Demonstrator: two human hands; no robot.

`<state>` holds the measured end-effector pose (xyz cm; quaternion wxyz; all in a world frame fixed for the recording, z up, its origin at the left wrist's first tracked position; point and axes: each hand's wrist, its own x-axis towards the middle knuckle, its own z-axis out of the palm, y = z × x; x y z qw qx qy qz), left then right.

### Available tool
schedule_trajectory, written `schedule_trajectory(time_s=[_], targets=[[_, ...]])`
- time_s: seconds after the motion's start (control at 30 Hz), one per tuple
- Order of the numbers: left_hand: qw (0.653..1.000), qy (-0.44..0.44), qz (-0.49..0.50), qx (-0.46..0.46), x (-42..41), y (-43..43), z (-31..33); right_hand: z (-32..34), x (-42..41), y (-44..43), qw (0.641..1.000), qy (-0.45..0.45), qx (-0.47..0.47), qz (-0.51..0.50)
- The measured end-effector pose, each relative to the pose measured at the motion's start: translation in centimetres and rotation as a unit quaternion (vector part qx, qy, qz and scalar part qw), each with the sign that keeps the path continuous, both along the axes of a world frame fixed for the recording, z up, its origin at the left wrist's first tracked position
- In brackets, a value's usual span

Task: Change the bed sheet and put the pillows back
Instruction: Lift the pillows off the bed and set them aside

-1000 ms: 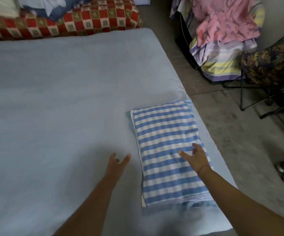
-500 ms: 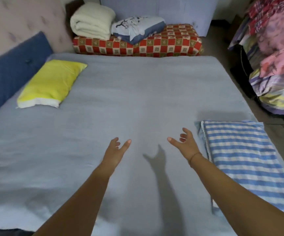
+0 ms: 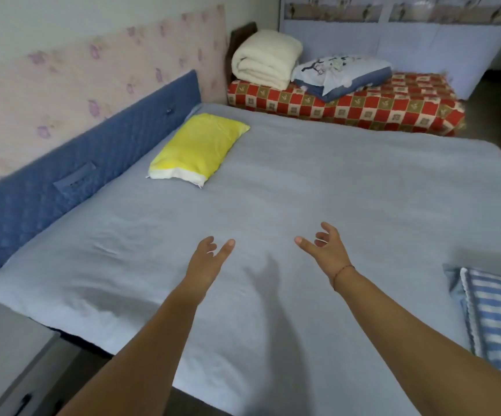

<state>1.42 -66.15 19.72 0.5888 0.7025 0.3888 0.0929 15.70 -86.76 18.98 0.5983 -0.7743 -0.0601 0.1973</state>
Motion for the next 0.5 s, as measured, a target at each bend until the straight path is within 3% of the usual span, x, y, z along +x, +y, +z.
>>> schedule_trajectory(time_s=[0.3, 0.5], targets=[[0.998, -0.012, 0.066, 0.005, -1.5, 9.3, 1.3, 1.5, 1.2, 11.8, 0.997, 0.002, 0.021, 0.07], [0.998, -0.003, 0.063, 0.003, -0.9, 18.0, 0.5, 1.1, 2.0, 20.7, 0.997, 0.007, 0.032, 0.063]])
